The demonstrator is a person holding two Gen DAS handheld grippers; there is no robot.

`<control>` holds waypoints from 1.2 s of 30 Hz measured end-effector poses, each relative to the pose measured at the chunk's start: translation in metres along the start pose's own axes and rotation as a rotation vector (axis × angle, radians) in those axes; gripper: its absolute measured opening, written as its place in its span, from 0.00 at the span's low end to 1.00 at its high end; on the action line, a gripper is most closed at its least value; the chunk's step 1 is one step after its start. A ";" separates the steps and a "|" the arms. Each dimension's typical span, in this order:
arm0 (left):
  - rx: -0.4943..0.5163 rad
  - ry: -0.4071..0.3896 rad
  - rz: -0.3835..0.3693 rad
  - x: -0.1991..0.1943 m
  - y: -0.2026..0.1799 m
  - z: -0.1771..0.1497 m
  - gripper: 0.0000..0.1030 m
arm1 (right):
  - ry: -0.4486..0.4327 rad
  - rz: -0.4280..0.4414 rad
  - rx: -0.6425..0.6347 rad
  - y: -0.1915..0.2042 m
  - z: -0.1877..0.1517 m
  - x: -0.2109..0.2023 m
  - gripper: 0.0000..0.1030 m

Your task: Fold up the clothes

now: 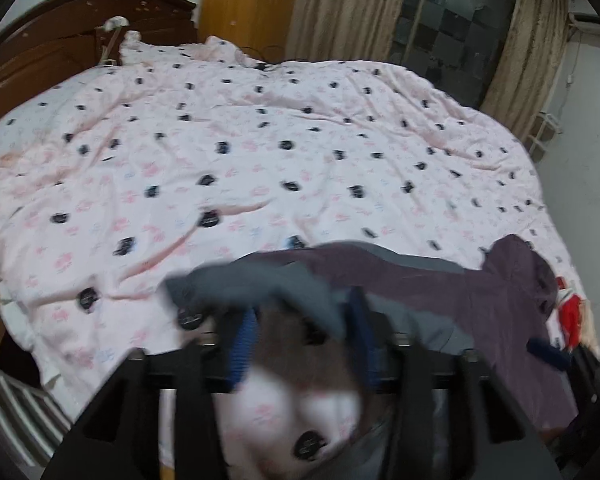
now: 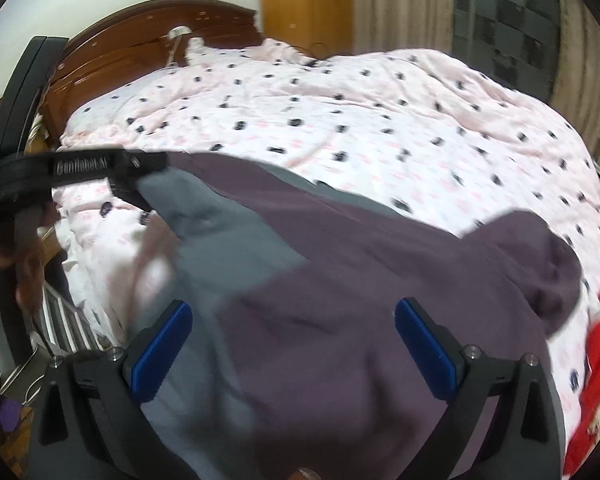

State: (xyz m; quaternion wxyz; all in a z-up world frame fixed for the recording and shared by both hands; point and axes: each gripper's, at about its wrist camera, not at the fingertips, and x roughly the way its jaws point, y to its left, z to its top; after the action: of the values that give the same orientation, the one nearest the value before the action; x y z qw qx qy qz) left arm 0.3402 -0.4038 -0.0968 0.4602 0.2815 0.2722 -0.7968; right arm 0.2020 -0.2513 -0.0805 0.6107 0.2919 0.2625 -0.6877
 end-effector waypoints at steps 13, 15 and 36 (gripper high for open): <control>-0.121 -0.022 0.085 -0.028 0.062 -0.045 0.69 | 0.071 -0.048 -0.302 0.097 0.060 0.086 1.00; -0.138 -0.014 0.087 -0.029 0.068 -0.054 0.69 | 0.104 -0.067 -0.339 0.106 0.065 0.105 0.99; 0.236 0.292 -0.201 -0.009 -0.012 -0.116 0.69 | 0.296 0.033 -0.221 0.071 0.102 0.136 0.02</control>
State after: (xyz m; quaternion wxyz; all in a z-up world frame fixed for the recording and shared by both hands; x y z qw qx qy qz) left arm 0.3560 -0.3127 -0.1687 0.2979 0.4175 0.2674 -0.8157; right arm 0.2533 -0.4261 -0.1081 0.6050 0.3252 0.4187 -0.5941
